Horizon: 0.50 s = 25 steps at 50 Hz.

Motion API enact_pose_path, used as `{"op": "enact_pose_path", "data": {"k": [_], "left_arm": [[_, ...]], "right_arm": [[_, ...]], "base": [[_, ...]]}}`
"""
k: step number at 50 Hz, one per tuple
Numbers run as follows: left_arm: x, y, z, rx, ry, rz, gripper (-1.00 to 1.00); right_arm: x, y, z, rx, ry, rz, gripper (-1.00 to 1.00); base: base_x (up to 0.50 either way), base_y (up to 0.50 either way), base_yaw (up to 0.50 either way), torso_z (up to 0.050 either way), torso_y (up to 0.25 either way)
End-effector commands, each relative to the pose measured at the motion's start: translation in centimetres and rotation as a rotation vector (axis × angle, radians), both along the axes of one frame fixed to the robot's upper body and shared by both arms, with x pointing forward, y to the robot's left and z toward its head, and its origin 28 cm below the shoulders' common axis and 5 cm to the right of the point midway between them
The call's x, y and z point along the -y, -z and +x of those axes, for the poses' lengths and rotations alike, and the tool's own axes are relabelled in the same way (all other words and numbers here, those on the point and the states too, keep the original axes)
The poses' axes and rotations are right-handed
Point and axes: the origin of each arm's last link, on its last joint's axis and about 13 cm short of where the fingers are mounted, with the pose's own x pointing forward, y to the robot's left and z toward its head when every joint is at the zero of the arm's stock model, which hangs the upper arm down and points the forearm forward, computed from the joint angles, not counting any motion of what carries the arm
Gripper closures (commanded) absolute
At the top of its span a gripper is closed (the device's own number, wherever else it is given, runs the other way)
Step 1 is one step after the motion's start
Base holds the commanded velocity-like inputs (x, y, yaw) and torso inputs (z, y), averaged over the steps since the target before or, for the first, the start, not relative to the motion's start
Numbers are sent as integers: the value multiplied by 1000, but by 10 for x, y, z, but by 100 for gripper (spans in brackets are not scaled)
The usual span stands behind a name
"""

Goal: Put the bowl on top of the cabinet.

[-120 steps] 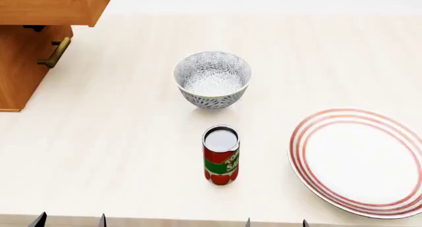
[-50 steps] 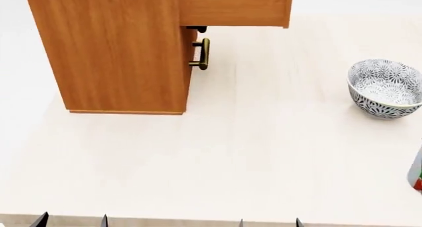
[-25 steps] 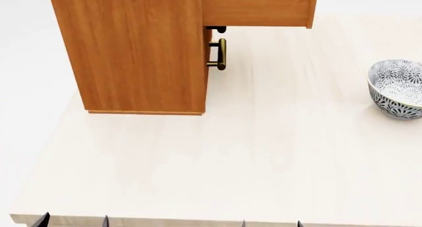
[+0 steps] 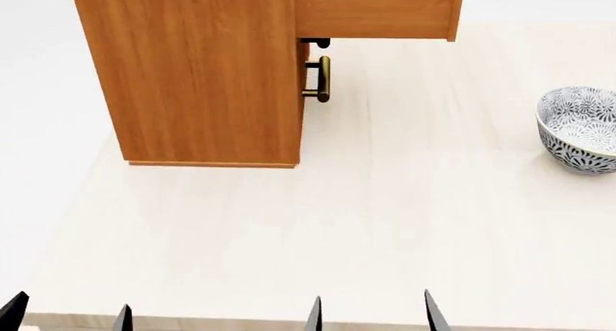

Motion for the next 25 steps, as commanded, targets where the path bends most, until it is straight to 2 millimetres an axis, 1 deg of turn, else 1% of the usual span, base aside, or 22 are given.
{"op": "enact_pose_path", "data": {"k": [1, 2, 3, 5, 9, 18, 22, 25], "left_arm": [[4, -12, -17, 43, 23, 12, -100], [3, -11, -16, 42, 20, 15, -100], [3, -11, -16, 41, 19, 15, -100], [2, -11, -16, 40, 15, 14, -100], [0, -12, -15, 44, 2, 7, -100], [3, -13, -16, 44, 1, -2, -100], [2, -12, -13, 42, -7, 4, -100], [2, -12, -14, 45, -6, 5, -100]], "right_arm": [[-3, -7, -13, 40, -1, -32, -100], [-3, -7, -11, 35, 1, -32, -100], [-3, 1, -9, 33, 0, -29, -100], [-3, -8, -9, 31, -3, -22, -100], [-3, -11, -9, 43, -21, 9, -100], [0, -11, -11, 58, -16, 34, -100], [0, -10, -7, 53, -15, 34, -100], [0, -10, -7, 52, -15, 31, -100]], "base": [[0, 0, 0, 0, 0], [0, 0, 0, 0, 0], [0, 0, 0, 0, 0], [0, 0, 0, 0, 0], [115, 0, 0, 0, 0], [464, 0, 0, 0, 0], [500, 0, 0, 0, 0], [500, 0, 0, 0, 0]]}}
